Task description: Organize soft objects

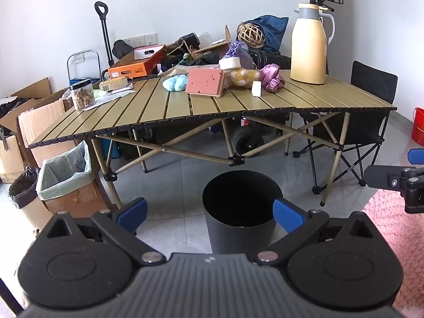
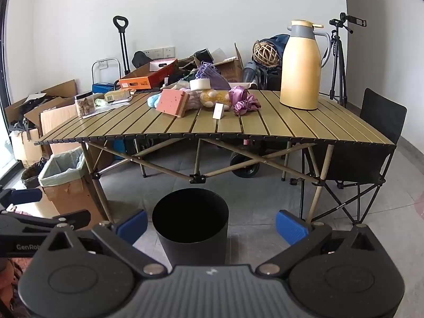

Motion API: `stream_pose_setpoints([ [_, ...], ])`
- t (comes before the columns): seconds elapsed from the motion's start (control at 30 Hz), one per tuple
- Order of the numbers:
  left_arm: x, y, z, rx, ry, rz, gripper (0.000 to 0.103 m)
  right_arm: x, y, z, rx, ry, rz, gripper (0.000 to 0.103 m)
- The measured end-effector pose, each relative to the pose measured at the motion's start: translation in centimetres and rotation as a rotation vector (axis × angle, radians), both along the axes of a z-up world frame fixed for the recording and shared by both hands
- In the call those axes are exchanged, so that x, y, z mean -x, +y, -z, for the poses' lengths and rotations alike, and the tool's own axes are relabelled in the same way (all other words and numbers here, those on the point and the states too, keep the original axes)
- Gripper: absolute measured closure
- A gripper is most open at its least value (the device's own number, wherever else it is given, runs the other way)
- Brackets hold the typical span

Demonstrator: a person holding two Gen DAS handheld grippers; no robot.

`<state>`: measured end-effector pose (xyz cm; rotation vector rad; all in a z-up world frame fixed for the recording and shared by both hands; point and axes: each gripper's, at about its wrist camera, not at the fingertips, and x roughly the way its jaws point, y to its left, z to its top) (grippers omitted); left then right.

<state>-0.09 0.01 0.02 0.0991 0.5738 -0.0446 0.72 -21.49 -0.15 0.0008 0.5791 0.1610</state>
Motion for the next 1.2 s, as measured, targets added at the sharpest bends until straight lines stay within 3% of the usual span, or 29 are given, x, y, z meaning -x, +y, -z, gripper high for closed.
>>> stream_pose_setpoints([
  [0.1,0.12,0.9,-0.18,0.035,-0.005,-0.002,0.0,0.01,0.03,0.0,0.002,0.002,0.001,0.0],
  [0.13,0.29,0.06,0.19,-0.004,-0.013,-0.007,0.0,0.03,0.03,-0.01,0.002,0.002,0.001,0.0],
  [1.2,0.02,0.35,-0.22,0.019,0.001,-0.013,0.0,0.11,0.16,-0.11,0.013,0.009,-0.005,0.0],
])
